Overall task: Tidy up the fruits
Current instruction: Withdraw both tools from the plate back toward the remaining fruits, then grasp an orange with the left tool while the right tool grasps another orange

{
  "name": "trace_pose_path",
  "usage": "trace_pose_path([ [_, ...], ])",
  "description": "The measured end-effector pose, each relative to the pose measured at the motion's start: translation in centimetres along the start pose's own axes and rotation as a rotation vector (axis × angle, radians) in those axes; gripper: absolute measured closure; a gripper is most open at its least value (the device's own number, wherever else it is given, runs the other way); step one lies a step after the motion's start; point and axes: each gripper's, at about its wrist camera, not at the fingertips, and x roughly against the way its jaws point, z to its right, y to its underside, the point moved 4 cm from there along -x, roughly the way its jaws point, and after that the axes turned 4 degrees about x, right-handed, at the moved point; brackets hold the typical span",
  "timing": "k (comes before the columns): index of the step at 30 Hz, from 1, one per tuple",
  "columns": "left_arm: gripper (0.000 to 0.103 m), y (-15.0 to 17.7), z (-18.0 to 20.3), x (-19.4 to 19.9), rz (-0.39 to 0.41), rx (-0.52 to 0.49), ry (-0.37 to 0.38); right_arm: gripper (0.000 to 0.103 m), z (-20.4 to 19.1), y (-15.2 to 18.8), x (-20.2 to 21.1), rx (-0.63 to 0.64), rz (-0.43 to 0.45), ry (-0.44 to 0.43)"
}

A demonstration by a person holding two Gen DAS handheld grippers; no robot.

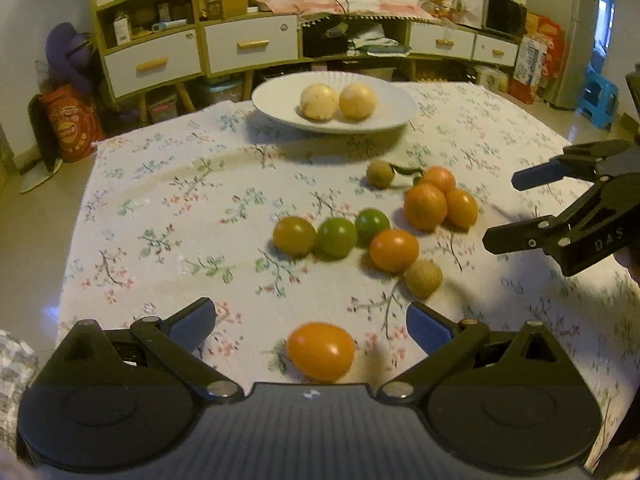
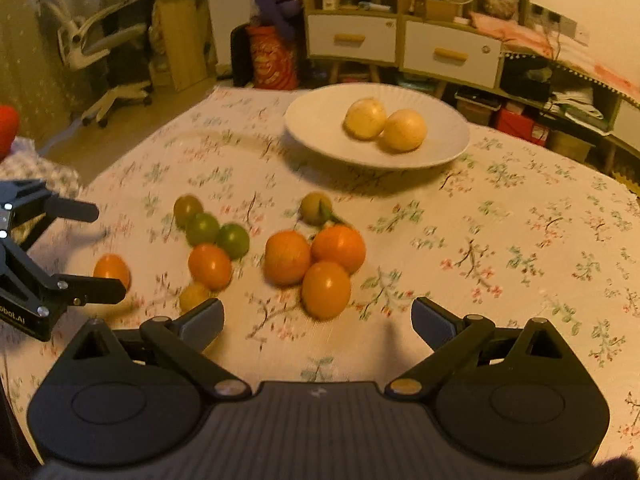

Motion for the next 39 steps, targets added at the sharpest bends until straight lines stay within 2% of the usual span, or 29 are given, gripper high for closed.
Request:
trace_pose_path([
  [10,0.011,1.2,0.5,-0.5,-0.065,-0.024,0.048,0.004,-0.1,0.5,-0.7,0.008,-0.026,0.000],
  [12,0.013,1.2,0.5,-0.5,-0.072,-0.018,0.055,0.005,0.0,0.5,-1.0,0.010,-0.031,0.005],
  [15,0.025,1.5,0.3,-0.7,-0.096,-0.005,0.066,0.009,-0.2,0.4,-1.5,0.012,-0.040,-0.002],
  [20,0.037,1.8,0.1,-0.4,-0.100,-0.003,0.076,0.022,-0.5,0.2,-2.2,0.027,-0.062,-0.005],
  [23,0.046,1.8,0.0,-0.3,-0.097,0.007,0.087,0.027,-0.5,0.0,-2.4,0.036,-0.060,0.011],
  [29,0.061,1.7,0.1,0.0,-0.101,0.020,0.106,0.043,-0.1,-0.5,-2.5,0.013,-0.052,0.026],
  [35,0.063,1.4,-0.1,-0.2,-0.107,0.037,0.098,0.055,-0.3,-0.7,-2.5,0.024,-0.052,0.016],
  [39,0.063,1.2,0.0,-0.4,-0.107,0.042,0.091,0.059,-0.5,-0.7,-2.6,0.035,-0.057,0.015],
])
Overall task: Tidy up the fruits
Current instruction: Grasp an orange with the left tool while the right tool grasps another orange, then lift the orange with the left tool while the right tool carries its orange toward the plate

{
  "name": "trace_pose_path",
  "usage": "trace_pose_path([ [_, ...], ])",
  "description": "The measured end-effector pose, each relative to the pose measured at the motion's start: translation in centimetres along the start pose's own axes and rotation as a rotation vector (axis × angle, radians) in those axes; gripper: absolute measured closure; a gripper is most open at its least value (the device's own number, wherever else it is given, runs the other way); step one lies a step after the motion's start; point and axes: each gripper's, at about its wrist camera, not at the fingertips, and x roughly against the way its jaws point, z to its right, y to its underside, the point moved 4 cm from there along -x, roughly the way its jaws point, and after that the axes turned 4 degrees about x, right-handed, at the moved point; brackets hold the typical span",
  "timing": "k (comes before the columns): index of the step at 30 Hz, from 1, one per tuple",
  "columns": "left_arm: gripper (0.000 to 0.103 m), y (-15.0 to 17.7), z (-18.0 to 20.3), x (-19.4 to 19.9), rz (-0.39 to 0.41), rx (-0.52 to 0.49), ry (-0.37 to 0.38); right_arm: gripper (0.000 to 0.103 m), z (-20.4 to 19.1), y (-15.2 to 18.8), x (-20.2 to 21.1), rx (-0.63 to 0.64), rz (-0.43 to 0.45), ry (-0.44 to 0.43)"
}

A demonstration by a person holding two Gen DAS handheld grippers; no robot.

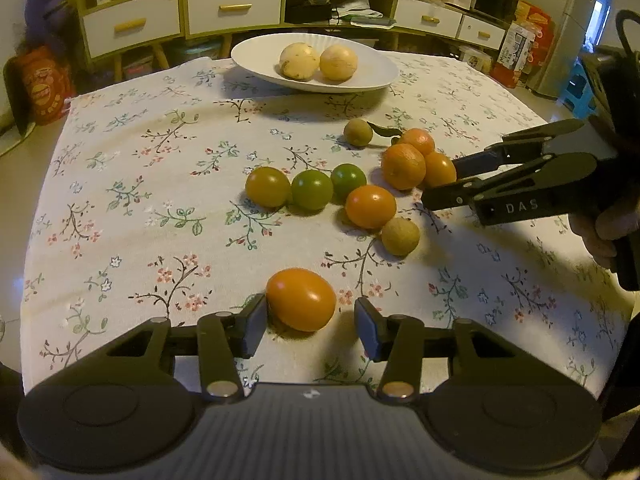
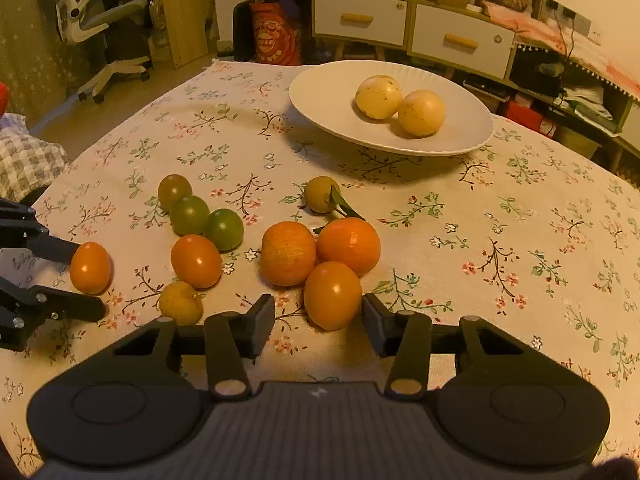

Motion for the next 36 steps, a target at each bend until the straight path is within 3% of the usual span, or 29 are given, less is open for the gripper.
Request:
trace_pose_path([
  [13,0.066,-0.3,-0.4,-0.3,0.016,0.020,-0.012,0.075,0.0,-0.2,-0.3,0.018,-0.019,0.033],
  [15,0.075,-0.3,-0.4,-0.2,0.022,0.015,-0.024,0.075,0.0,-0.3,-0.2,0.016,-0.023,0.027],
  [25,0.075,-0.4,-0.2,-0.2,0.019,0.012,-0.020,0.075,-0.1,-0.4,0.2,0.017,-0.037,0.011],
  [36,0.075,-1.1,-0.5,0.1,0.053,0.033,-0.015,0.075,0.4,-1.5,1.4,-0.016,0.013,-0.003],
])
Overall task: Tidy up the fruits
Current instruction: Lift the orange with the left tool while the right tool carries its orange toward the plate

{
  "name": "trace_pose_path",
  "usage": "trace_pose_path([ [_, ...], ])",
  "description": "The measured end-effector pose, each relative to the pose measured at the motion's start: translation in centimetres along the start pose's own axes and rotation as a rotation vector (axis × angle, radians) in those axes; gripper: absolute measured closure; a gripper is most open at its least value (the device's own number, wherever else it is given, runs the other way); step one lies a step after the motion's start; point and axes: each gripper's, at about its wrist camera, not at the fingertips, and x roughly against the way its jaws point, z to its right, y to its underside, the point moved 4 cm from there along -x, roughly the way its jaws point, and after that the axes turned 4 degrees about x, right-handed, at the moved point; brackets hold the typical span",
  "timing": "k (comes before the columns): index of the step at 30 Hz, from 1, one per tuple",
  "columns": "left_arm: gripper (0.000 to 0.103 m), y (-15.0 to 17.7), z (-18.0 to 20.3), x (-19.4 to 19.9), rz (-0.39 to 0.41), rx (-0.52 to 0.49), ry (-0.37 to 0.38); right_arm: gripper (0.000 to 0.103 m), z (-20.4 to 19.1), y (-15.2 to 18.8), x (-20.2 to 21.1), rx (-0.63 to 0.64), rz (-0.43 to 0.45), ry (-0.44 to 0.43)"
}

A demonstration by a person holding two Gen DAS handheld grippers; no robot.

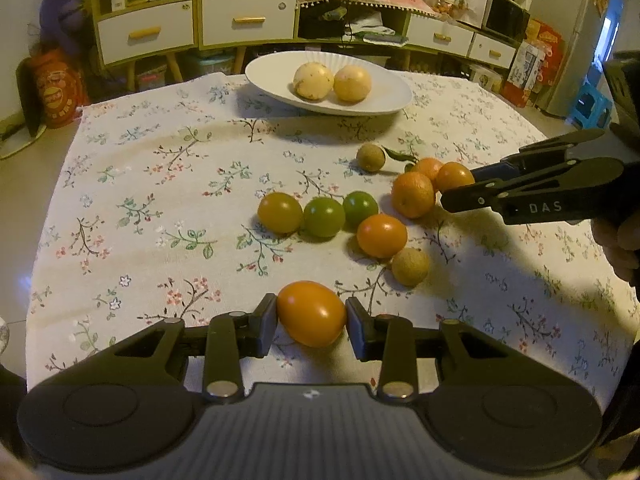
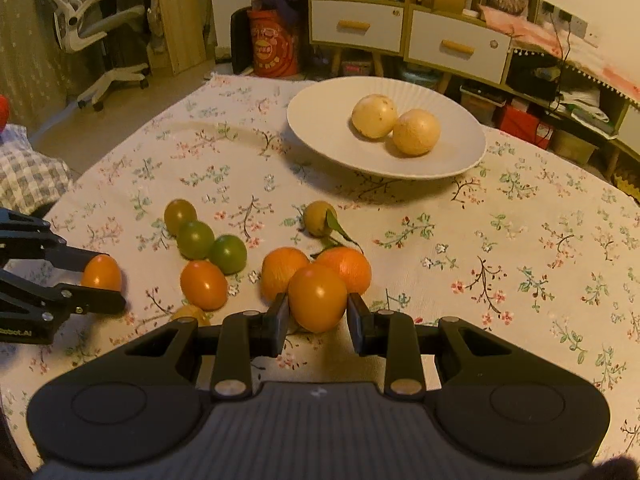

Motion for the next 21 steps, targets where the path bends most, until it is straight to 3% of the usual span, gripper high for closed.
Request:
trace_pose_path([
  [12,0.075,-1.4,0.2,0.0,0.025,0.011,-0.001,0.075,0.7,-1.3,0.8,-0.045,0.036,-0.002],
  [21,0.075,-4.7,-0.3,0.2,0.087,0.049,-0.007,0.075,2.0,-2.9,0.5,-0.107,0.075,0.003],
])
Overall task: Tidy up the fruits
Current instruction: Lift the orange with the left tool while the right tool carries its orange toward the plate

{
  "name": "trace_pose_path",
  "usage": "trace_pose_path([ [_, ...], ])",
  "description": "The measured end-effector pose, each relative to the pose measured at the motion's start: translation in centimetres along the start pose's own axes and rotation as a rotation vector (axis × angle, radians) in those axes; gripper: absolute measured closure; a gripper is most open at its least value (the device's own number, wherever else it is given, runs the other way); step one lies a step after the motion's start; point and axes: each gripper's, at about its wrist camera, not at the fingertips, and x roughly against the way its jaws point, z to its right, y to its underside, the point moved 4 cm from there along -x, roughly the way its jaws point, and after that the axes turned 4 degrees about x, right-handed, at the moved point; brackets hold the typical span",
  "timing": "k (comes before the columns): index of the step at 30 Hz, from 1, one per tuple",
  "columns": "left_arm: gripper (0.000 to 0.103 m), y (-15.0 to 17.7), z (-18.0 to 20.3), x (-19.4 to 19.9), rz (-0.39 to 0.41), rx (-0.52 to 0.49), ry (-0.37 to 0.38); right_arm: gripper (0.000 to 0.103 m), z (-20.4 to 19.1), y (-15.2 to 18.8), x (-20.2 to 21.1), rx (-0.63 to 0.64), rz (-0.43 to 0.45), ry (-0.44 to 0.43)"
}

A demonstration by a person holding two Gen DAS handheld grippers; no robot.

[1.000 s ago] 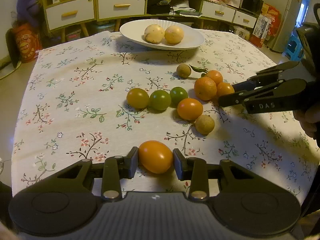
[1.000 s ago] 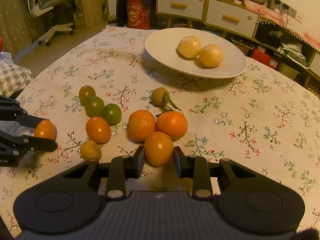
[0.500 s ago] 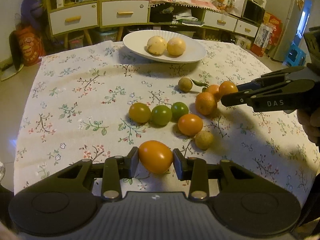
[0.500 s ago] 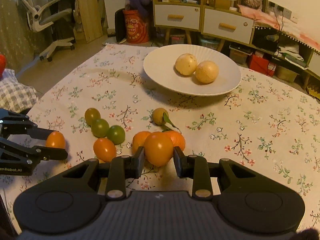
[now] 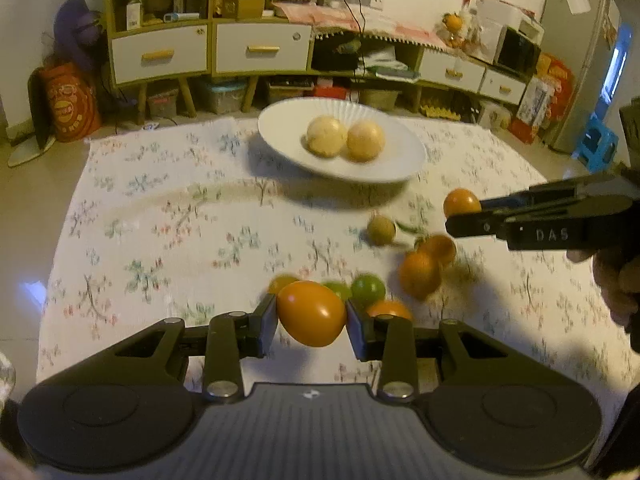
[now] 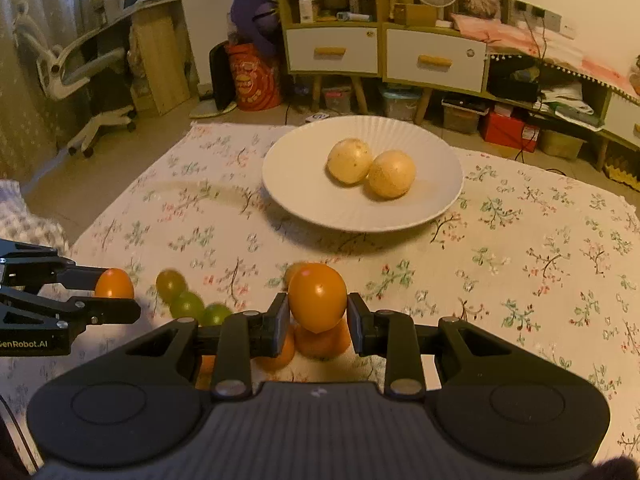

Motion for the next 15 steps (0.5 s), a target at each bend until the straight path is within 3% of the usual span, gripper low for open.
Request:
trace_pose_path([
  [15,0.075,-5.2,0.3,-2.8,0.051,0.034,0.004,0.075,3.1,-2.3,-1.7,-0.115,0.024,0.016],
])
